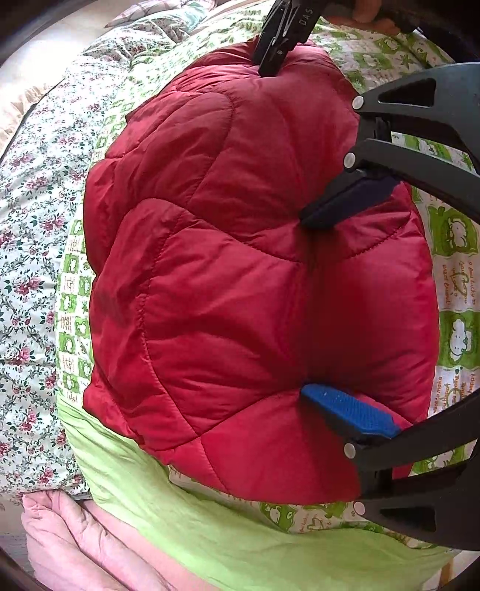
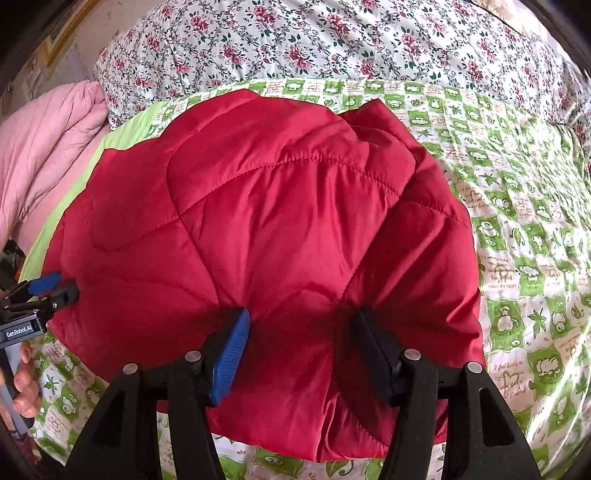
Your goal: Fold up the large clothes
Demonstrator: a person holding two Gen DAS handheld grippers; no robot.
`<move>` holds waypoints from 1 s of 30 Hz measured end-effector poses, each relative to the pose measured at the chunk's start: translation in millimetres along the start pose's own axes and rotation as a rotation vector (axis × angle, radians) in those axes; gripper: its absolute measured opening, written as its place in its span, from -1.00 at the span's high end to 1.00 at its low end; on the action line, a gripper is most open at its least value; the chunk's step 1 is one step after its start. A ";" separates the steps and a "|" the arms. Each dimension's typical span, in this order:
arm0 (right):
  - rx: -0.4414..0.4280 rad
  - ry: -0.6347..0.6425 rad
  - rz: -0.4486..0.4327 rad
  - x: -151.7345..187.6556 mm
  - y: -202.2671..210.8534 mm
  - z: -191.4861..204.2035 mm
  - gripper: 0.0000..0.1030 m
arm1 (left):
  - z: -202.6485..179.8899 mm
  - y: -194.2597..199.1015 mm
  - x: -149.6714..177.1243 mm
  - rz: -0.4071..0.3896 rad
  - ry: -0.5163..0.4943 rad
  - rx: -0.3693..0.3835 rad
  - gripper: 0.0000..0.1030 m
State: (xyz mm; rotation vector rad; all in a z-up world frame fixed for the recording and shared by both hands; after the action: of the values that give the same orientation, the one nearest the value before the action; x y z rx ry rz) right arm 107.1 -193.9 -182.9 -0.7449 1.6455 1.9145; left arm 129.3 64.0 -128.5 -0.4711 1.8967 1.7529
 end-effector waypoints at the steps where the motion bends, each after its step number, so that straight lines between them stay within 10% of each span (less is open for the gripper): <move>1: -0.003 -0.001 0.000 0.4 -0.4 -0.9 -0.18 | -0.6 -0.4 -0.1 0.001 -0.003 -0.007 -0.73; 30: -0.119 0.053 -0.063 29.4 82.2 18.0 -0.19 | -17.5 39.3 16.1 -0.040 -0.054 -0.145 -0.77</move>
State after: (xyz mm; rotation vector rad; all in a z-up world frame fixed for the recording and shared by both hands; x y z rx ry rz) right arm 28.0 -187.0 -142.4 -0.8905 1.5305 1.9774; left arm 91.5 52.2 -105.3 -0.5052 1.7191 1.8661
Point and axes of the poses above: each gripper's, at about its wrist camera, not at the fingertips, and y roughly against the way its jaws point, z to its left, x to its underside, the point moved 3 cm from there along -y, roughly the way its jaws point, and after that the axes turned 1 degree about y, right-handed, at the moved point
